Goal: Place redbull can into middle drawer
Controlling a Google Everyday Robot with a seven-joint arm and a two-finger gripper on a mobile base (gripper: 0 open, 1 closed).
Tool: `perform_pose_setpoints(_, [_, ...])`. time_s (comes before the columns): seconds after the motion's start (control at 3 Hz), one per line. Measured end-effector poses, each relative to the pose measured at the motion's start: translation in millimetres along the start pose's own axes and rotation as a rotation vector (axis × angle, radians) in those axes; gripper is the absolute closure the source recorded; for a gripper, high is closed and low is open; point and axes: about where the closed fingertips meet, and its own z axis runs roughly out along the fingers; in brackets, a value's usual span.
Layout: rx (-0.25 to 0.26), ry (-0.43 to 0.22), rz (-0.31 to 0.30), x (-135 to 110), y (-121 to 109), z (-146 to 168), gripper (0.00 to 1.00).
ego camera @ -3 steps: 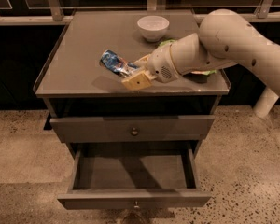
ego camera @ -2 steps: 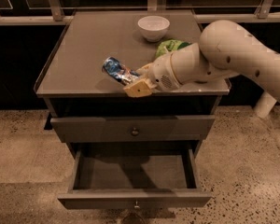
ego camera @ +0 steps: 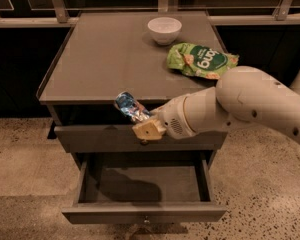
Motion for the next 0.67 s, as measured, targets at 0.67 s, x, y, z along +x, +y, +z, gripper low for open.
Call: perform_pose_setpoints(0.67, [-0.047,0.021,0.087,33.4,31.9,13.4,1.0])
